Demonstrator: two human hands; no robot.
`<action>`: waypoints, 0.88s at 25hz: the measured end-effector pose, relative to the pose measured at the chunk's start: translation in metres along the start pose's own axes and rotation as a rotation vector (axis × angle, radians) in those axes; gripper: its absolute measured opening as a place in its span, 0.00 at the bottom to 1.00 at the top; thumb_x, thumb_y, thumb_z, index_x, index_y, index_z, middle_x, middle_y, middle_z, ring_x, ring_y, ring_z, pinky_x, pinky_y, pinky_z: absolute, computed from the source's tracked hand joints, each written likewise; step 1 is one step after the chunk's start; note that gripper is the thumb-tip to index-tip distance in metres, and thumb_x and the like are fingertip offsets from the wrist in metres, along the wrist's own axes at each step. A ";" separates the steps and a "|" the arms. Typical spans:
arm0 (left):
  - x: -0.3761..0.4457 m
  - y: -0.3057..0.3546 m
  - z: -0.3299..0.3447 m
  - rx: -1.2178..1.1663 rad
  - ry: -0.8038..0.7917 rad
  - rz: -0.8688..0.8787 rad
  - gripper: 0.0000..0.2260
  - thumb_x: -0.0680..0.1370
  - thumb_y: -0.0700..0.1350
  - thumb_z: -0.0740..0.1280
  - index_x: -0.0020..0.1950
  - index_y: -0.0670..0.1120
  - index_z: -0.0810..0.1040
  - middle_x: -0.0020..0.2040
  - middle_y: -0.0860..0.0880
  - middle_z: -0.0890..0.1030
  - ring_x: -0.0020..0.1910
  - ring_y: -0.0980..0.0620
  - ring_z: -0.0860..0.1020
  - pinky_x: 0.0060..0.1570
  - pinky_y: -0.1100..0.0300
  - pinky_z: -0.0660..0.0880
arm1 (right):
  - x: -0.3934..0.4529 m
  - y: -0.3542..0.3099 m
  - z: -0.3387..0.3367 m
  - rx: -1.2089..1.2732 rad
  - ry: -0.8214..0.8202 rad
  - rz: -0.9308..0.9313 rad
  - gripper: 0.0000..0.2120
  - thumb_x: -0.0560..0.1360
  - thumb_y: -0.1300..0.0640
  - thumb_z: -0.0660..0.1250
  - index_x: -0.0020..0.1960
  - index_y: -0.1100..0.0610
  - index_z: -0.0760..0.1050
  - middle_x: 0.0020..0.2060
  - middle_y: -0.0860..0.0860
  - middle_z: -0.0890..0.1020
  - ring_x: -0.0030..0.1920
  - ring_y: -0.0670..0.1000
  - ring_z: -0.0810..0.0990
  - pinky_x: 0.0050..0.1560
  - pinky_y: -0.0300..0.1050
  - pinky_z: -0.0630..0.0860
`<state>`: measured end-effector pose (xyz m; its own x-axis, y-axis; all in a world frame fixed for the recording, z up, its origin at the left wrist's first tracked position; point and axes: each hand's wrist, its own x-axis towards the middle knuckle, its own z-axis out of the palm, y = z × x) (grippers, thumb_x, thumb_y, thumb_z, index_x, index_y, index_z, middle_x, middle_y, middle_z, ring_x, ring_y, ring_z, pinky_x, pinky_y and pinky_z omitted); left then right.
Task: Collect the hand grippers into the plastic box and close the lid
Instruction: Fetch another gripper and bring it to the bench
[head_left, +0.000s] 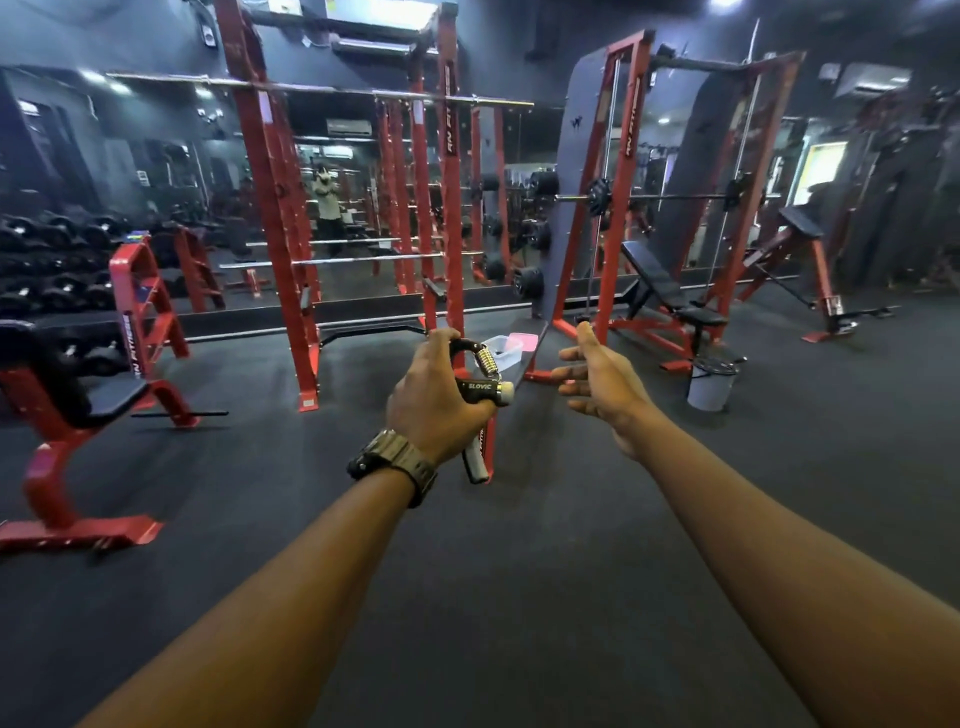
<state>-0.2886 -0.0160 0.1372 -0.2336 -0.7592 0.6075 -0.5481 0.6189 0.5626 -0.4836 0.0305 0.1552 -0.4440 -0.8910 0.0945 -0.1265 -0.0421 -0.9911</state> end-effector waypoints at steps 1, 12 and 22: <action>0.021 -0.014 0.012 -0.002 0.001 0.004 0.34 0.60 0.64 0.67 0.64 0.52 0.69 0.59 0.50 0.77 0.53 0.48 0.79 0.48 0.47 0.81 | 0.027 0.003 0.006 -0.009 0.006 0.001 0.27 0.81 0.37 0.54 0.57 0.60 0.77 0.45 0.56 0.81 0.41 0.50 0.76 0.40 0.43 0.72; 0.293 -0.197 0.211 0.035 -0.090 -0.039 0.30 0.66 0.50 0.76 0.65 0.52 0.70 0.58 0.51 0.79 0.52 0.49 0.79 0.45 0.55 0.77 | 0.406 0.092 0.065 -0.011 0.006 0.061 0.25 0.81 0.37 0.54 0.53 0.57 0.77 0.44 0.54 0.81 0.39 0.48 0.76 0.39 0.41 0.73; 0.548 -0.370 0.393 -0.010 -0.178 -0.094 0.32 0.67 0.53 0.76 0.68 0.59 0.67 0.57 0.50 0.77 0.50 0.45 0.80 0.47 0.51 0.79 | 0.739 0.155 0.126 -0.073 0.042 0.122 0.25 0.80 0.36 0.54 0.49 0.55 0.78 0.44 0.55 0.84 0.41 0.50 0.78 0.41 0.45 0.73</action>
<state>-0.5294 -0.7404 0.0419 -0.3206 -0.8365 0.4444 -0.5660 0.5454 0.6182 -0.7195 -0.6913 0.0593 -0.4967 -0.8677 -0.0213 -0.1326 0.1001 -0.9861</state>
